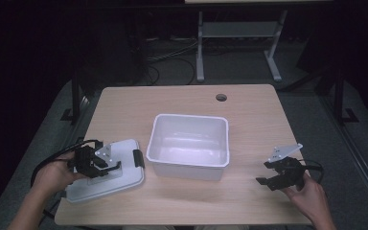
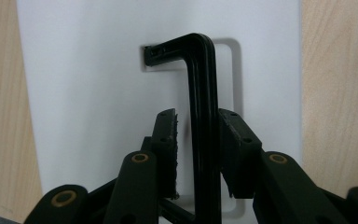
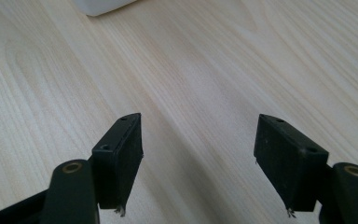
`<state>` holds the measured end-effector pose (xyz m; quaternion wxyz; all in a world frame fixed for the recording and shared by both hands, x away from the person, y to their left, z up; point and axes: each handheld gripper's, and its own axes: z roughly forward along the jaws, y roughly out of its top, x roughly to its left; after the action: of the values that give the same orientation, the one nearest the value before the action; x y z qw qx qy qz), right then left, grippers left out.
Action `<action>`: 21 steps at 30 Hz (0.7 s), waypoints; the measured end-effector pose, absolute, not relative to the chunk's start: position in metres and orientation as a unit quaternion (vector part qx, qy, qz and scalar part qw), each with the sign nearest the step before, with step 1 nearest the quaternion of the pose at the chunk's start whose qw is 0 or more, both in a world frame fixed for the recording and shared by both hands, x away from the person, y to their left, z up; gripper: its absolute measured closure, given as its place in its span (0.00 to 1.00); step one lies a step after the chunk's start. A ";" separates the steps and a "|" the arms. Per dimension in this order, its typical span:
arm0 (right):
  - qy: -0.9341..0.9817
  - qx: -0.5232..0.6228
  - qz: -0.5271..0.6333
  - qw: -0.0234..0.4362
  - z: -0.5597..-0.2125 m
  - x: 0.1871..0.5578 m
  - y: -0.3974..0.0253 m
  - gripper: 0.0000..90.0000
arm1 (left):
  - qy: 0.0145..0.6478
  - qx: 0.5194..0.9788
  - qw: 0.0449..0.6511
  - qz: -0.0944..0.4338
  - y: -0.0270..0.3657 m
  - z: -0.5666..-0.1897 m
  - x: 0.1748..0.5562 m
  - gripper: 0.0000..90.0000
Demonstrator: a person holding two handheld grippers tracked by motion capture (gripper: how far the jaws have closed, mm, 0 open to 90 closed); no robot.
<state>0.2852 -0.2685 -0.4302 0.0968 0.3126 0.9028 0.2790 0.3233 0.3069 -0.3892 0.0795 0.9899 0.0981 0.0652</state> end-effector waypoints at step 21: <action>0.904 0.311 0.275 0.096 -0.430 0.286 -0.269 0.35 | 0.106 0.989 0.073 0.076 0.306 -0.378 0.333 0.89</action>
<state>0.2857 -0.2689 -0.4297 0.0963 0.3113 0.9045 0.2752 0.3329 0.3062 -0.3779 0.0731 0.9888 0.1060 0.0760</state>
